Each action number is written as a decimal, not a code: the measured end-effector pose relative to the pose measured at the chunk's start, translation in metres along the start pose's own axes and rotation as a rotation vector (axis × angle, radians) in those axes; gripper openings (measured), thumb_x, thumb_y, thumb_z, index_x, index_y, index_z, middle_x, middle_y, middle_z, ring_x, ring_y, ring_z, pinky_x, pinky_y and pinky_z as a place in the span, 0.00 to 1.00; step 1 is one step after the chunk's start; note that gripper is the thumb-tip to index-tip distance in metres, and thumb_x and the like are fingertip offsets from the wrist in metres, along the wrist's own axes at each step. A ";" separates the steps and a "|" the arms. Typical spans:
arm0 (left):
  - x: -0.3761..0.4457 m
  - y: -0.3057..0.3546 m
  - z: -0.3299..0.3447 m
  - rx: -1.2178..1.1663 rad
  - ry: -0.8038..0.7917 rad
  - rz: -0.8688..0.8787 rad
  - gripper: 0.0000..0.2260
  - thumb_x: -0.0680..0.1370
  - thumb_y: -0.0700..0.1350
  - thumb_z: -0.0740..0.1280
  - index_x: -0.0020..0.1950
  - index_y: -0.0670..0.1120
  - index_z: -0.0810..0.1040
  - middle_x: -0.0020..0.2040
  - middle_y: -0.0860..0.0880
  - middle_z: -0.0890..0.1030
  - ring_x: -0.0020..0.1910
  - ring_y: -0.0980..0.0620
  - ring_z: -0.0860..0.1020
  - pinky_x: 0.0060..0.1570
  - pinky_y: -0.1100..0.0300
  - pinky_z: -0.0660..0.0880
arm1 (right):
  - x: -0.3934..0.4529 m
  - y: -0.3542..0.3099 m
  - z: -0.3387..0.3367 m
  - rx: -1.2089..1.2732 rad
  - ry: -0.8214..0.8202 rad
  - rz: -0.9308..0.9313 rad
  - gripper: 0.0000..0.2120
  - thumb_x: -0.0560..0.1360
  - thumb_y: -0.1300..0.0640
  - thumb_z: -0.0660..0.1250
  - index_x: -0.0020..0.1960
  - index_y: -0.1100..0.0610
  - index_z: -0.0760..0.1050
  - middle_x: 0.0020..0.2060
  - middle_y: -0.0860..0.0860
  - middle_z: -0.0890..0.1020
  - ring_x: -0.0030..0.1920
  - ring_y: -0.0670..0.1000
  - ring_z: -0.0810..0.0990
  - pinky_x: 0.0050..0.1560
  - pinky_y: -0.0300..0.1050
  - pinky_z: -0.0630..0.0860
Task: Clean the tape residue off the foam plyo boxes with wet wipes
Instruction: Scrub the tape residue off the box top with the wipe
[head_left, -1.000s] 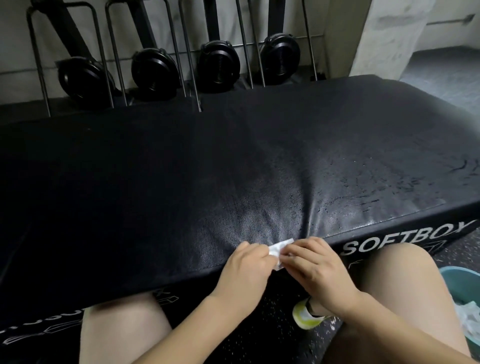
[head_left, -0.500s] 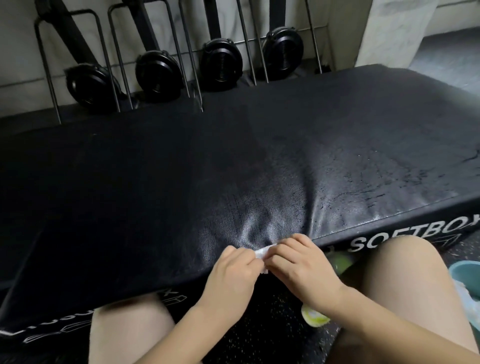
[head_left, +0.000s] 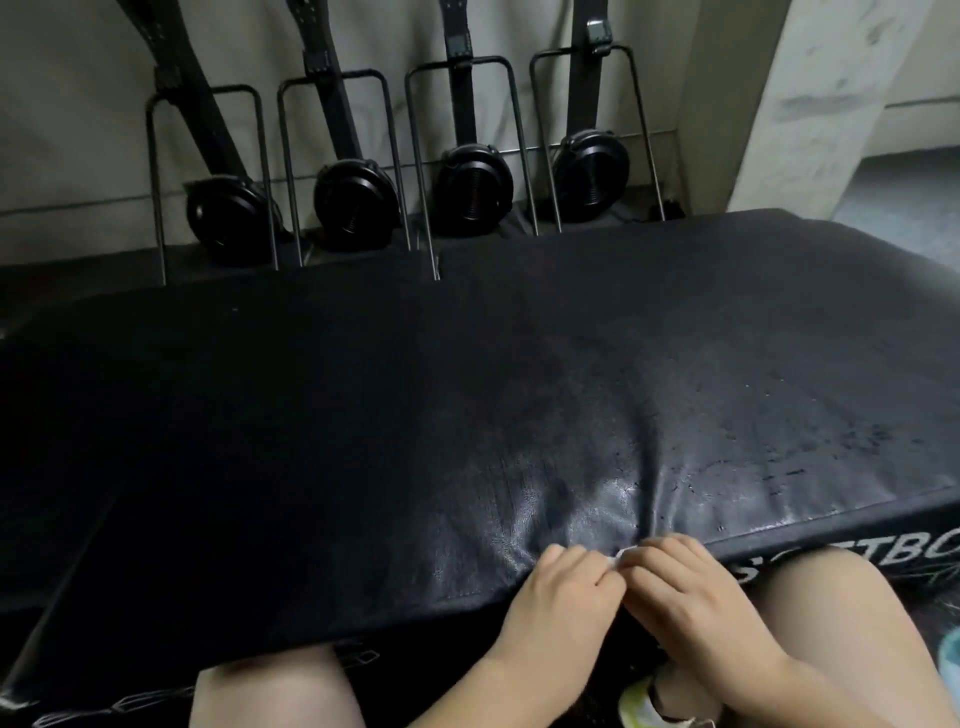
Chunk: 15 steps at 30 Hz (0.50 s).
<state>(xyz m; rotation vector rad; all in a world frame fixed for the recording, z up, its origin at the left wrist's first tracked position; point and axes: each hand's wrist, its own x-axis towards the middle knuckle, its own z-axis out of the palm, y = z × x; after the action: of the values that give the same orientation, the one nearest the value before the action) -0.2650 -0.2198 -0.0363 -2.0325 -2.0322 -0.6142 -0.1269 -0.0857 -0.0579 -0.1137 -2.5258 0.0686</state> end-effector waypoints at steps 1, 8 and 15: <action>-0.007 -0.005 -0.005 -0.001 -0.011 -0.007 0.05 0.75 0.43 0.69 0.41 0.50 0.76 0.42 0.54 0.77 0.41 0.53 0.74 0.44 0.58 0.70 | 0.005 -0.006 0.006 0.015 0.002 -0.014 0.09 0.82 0.53 0.65 0.47 0.56 0.81 0.48 0.48 0.81 0.49 0.52 0.81 0.54 0.47 0.74; -0.040 -0.040 -0.044 -0.124 -0.125 -0.267 0.05 0.73 0.46 0.66 0.46 0.56 0.76 0.43 0.58 0.77 0.44 0.58 0.72 0.47 0.65 0.64 | 0.040 -0.037 0.025 0.143 -0.073 -0.004 0.06 0.79 0.50 0.67 0.44 0.50 0.75 0.43 0.43 0.75 0.43 0.46 0.71 0.46 0.39 0.64; -0.010 -0.080 -0.083 -0.062 -0.029 -0.492 0.08 0.80 0.45 0.64 0.53 0.55 0.81 0.50 0.58 0.78 0.54 0.55 0.73 0.55 0.58 0.66 | 0.121 -0.040 0.029 0.111 -0.056 0.113 0.05 0.73 0.49 0.66 0.40 0.49 0.74 0.35 0.44 0.77 0.38 0.49 0.77 0.41 0.44 0.63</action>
<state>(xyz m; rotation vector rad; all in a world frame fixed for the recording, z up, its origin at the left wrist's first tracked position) -0.3564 -0.2615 0.0220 -1.5716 -2.5788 -0.7378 -0.2452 -0.1143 -0.0093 -0.2122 -2.5637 0.2595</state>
